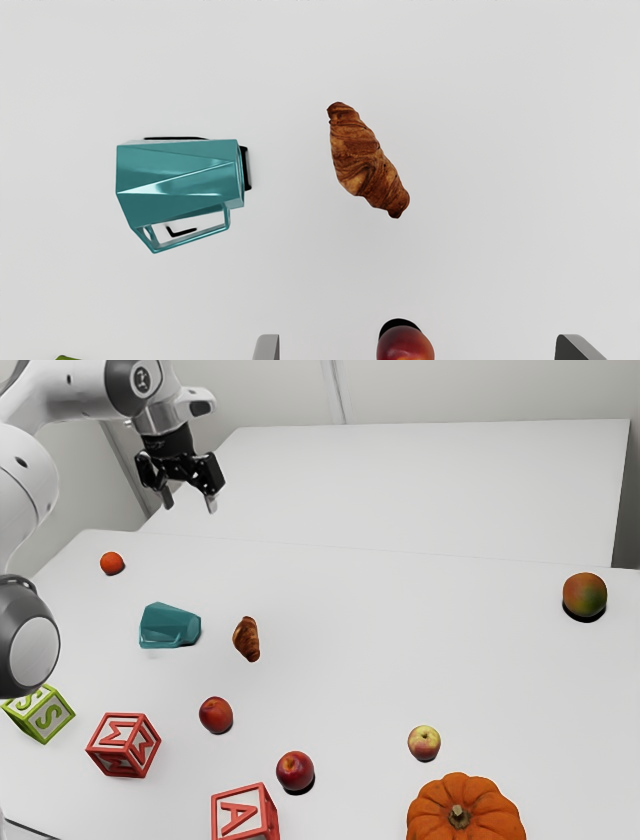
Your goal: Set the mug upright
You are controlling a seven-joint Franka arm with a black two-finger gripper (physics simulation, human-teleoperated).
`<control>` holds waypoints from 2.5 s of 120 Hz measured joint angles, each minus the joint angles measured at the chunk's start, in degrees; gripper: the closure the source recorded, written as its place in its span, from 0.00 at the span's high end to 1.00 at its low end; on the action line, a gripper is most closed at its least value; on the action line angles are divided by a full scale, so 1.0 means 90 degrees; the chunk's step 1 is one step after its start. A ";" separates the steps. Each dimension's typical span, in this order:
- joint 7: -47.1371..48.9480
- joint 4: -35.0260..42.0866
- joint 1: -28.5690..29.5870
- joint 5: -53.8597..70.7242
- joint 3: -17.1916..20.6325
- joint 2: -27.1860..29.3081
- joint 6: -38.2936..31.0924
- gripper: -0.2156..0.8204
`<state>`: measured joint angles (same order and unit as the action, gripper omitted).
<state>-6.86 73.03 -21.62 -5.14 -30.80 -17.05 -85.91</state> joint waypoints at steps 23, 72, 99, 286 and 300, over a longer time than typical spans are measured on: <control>-0.0008 0.0102 0.0069 -0.0002 -0.0074 0.0054 0.0003 0.79; -0.0219 0.3722 0.0811 0.0062 -0.0432 0.1928 -0.1418 0.79; -0.1069 0.3992 0.1958 -0.1195 -0.0515 0.1423 -0.2274 0.79; -0.6130 0.2766 0.4119 -0.5513 0.0914 -0.1525 -0.1630 0.79; -0.6259 0.2814 0.4178 -0.5665 0.0913 -0.1576 -0.1450 0.79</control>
<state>-63.20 98.36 15.98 -56.12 -22.58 -31.24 -98.96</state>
